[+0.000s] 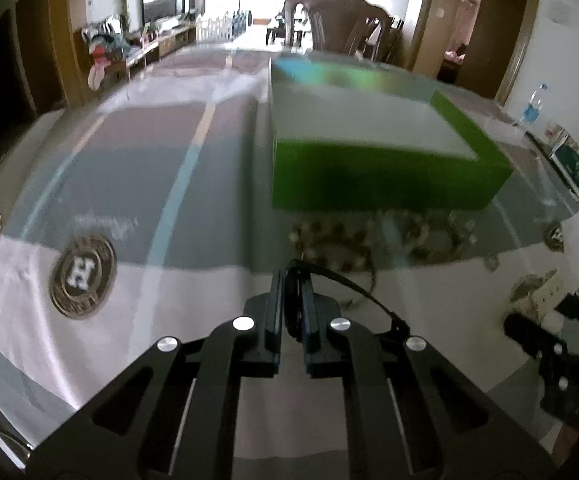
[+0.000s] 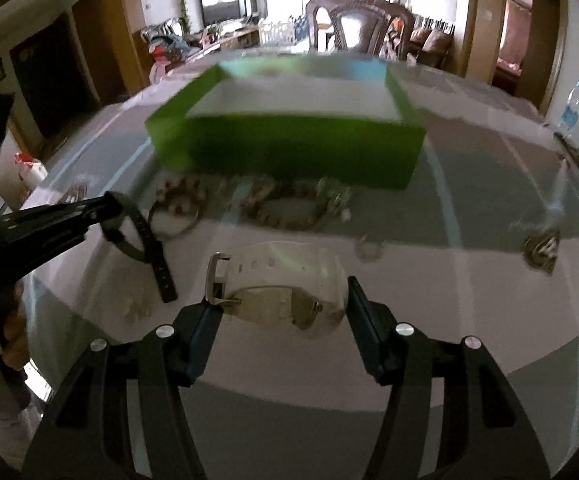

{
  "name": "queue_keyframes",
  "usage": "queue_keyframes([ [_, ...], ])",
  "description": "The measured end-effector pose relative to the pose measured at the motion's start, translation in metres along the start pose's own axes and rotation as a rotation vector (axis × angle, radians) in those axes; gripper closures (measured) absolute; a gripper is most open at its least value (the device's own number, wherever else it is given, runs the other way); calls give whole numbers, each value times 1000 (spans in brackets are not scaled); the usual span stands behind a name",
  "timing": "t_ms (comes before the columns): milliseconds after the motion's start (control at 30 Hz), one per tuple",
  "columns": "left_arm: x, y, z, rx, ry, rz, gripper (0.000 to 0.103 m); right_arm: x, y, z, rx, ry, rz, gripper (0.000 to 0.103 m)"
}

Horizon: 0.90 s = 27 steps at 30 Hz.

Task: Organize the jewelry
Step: 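Carry both watches over the green box and open both grippers inside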

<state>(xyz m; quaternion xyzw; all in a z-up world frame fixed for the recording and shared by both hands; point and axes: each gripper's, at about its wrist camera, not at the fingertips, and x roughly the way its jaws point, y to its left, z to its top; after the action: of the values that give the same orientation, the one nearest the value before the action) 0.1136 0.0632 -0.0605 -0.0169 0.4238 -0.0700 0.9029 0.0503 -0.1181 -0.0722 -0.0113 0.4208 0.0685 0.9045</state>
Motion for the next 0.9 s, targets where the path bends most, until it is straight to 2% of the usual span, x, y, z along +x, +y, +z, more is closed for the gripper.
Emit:
queue_keyframes([
  [133,-17,-1,14,-3,-36,-22,95,-16,-6,15,-3,-52,-8,43],
  [267,-26,-12,47,1,-85,-3,94,-13,-6,49,-19,-103,-19,43],
  [500,8,-15,123,-46,-102,-11,94,39,-16,118,17,-85,-13,43],
  [700,47,-18,149,-93,-94,16,94,97,-27,147,86,1,-4,42],
  [733,52,-19,150,-94,-89,25,90,99,-27,148,87,4,-12,42],
  [800,60,-22,151,-89,-85,41,67,102,-28,150,81,1,-33,38],
  [833,62,-23,150,-88,-90,48,47,99,-28,150,73,-6,-34,35],
  [867,61,-24,147,-83,-92,64,36,93,-28,148,67,-18,-37,31],
  [900,59,-23,143,-78,-94,69,35,86,-29,146,66,-31,-39,26],
])
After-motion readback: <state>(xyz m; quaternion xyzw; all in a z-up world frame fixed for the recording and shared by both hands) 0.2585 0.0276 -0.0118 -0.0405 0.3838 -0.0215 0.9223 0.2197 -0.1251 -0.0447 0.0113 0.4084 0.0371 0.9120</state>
